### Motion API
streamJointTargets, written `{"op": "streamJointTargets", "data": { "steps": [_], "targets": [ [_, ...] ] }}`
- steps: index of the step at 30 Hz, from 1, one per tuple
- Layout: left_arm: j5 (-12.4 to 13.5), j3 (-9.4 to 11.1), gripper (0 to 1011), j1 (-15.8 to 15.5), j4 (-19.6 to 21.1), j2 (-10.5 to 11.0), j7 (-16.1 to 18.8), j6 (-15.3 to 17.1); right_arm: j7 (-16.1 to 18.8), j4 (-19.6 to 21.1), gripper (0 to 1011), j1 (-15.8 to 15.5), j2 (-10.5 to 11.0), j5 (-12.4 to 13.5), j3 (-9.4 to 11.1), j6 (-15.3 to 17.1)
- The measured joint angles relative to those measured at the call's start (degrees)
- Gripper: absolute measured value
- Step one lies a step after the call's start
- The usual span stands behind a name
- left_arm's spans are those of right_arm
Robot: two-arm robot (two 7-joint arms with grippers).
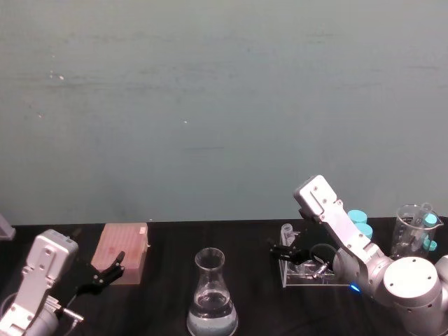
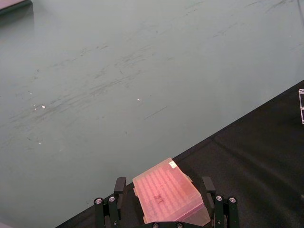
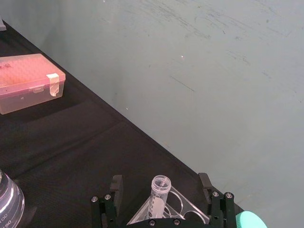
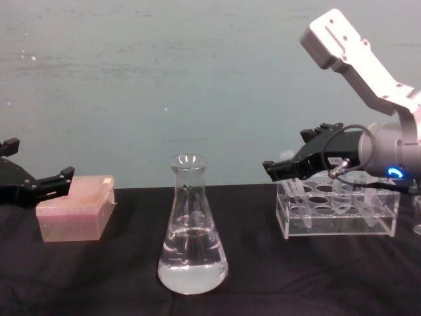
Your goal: Pour the liquid from the test tube into the beaker using one hand.
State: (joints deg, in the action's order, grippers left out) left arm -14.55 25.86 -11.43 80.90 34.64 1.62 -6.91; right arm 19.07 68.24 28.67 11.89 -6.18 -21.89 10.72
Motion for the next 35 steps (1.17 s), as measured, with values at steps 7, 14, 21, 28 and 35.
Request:
{"op": "streamJointTargets", "data": {
  "steps": [7,14,21,28,35],
  "targets": [
    [0.0,0.0,1000,0.0,0.0,0.0,0.0,0.0,0.0,0.0,1000,0.0,0.0,0.0,0.0,0.0],
    [0.0,0.0,1000,0.0,0.0,0.0,0.0,0.0,0.0,0.0,1000,0.0,0.0,-0.01,0.0,-0.01],
    [0.0,0.0,1000,0.0,0.0,0.0,0.0,0.0,0.0,0.0,1000,0.0,0.0,-0.01,0.0,-0.01],
    [0.0,0.0,1000,0.0,0.0,0.0,0.0,0.0,0.0,0.0,1000,0.0,0.0,-0.01,-0.01,0.0],
    [0.0,0.0,1000,0.0,0.0,0.0,0.0,0.0,0.0,0.0,1000,0.0,0.0,-0.01,0.0,0.0]
  ]
}}
